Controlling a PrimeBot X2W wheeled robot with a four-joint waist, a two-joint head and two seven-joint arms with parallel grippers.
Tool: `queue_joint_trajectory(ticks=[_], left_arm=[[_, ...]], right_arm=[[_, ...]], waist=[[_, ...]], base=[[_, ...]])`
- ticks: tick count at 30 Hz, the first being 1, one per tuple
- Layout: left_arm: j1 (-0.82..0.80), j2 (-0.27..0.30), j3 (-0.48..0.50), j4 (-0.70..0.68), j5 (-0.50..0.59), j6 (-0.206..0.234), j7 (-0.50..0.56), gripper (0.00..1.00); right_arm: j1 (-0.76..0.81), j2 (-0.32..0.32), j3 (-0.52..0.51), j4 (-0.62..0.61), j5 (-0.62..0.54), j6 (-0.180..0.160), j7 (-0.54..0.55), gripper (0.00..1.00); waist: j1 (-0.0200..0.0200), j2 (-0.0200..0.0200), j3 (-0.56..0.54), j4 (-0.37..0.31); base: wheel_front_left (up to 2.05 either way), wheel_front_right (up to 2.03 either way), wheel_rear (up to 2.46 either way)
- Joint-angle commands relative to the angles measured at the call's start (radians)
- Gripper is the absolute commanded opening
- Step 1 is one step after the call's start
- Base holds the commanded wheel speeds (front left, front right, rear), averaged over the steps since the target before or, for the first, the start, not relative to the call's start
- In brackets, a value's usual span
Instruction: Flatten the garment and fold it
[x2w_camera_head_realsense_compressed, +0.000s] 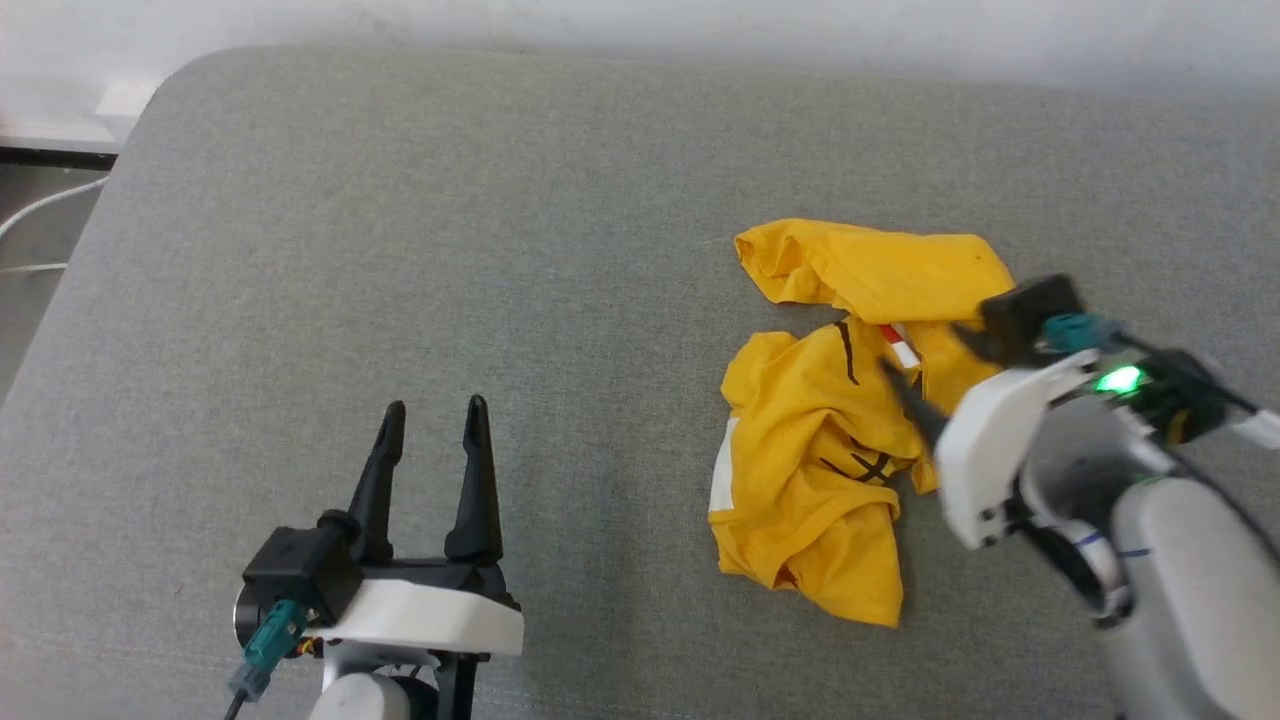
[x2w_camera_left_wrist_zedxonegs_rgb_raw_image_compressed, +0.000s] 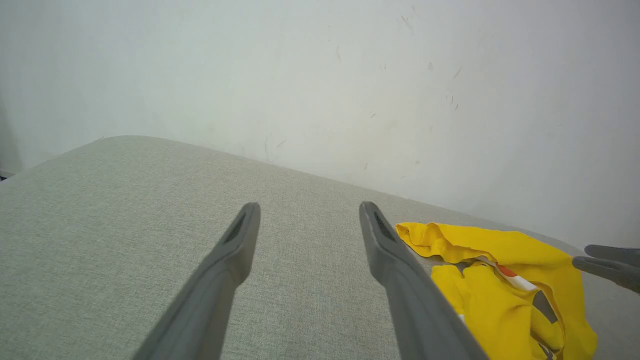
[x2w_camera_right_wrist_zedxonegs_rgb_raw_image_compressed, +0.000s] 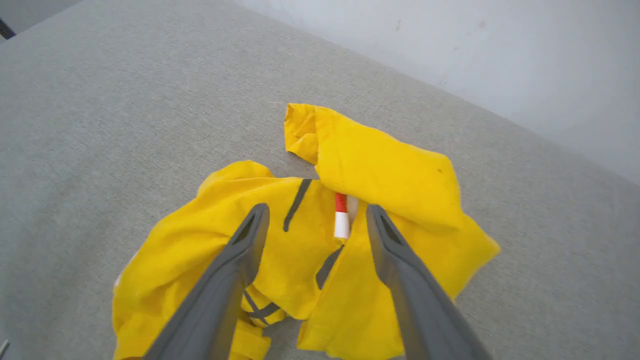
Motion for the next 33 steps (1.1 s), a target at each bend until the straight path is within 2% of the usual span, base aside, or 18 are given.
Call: queue_joint_trajectory(ticks=[1, 4, 8, 15, 16, 17, 18, 24, 29, 33], left_arm=[[0.01, -0.001, 0.001, -0.003, -0.001, 0.005, -0.005, 1.0], [0.008, -0.001, 0.0, -0.005, 0.0, 0.003, -0.005, 1.0], [0.0, -0.001, -0.002, -0.002, 0.001, -0.003, -0.005, 1.0], [-0.019, -0.001, -0.005, 0.002, 0.002, -0.009, -0.005, 1.0], [-0.02, -0.001, -0.003, 0.002, 0.003, -0.009, -0.005, 1.0], [-0.02, -0.001, -0.001, 0.003, 0.004, -0.009, -0.005, 1.0], [-0.021, -0.001, 0.0, 0.003, 0.005, -0.01, -0.005, 1.0], [-0.012, -0.001, 0.013, 0.003, 0.007, -0.01, -0.005, 1.0], [-0.007, -0.001, 0.007, 0.0, 0.002, -0.004, -0.005, 1.0], [-0.021, -0.001, -0.005, -0.005, -0.006, -0.005, -0.005, 1.0]], right_arm=[[0.0, -0.023, -0.03, -0.015, -0.034, -0.002, 0.009, 1.0], [0.006, -0.032, -0.095, -0.005, -0.079, -0.002, 0.033, 1.0], [0.015, -0.046, -0.119, 0.06, -0.134, -0.002, 0.052, 1.0], [0.01, 0.003, -0.143, 0.25, -0.182, -0.002, 0.007, 1.0], [0.005, 0.008, -0.143, 0.275, -0.191, -0.002, -0.003, 0.79], [-0.002, 0.018, -0.15, 0.298, -0.192, -0.002, -0.018, 0.35], [-0.01, 0.022, -0.157, 0.316, -0.201, -0.002, -0.035, 0.0], [-0.065, 0.016, -0.16, 0.331, -0.212, -0.002, -0.101, 0.0], [-0.132, -0.035, -0.145, 0.275, -0.213, -0.002, -0.11, 0.0], [-0.243, -0.105, -0.102, 0.234, -0.222, -0.002, -0.113, 0.0]], waist=[[0.0, 0.0, 0.002, -0.001], [0.0, 0.0, 0.009, 0.0], [0.0, 0.0, 0.024, 0.009], [0.0, 0.0, 0.046, 0.037], [0.0, 0.0, 0.048, 0.039], [0.0, 0.0, 0.049, 0.042], [0.0, 0.0, 0.05, 0.044], [0.0, 0.0, 0.04, 0.048], [0.0, 0.0, 0.044, 0.046], [0.0, 0.0, 0.071, 0.051]], base=[[0.0, 0.0, 0.0], [0.0, 0.0, 0.0], [0.0, 0.0, 0.0], [0.0, 0.0, 0.0], [0.0, 0.0, 0.0], [0.0, 0.0, 0.0], [0.0, 0.0, 0.0], [0.0, 0.0, 0.0], [0.0, 0.0, 0.0], [0.0, 0.0, 0.0]])
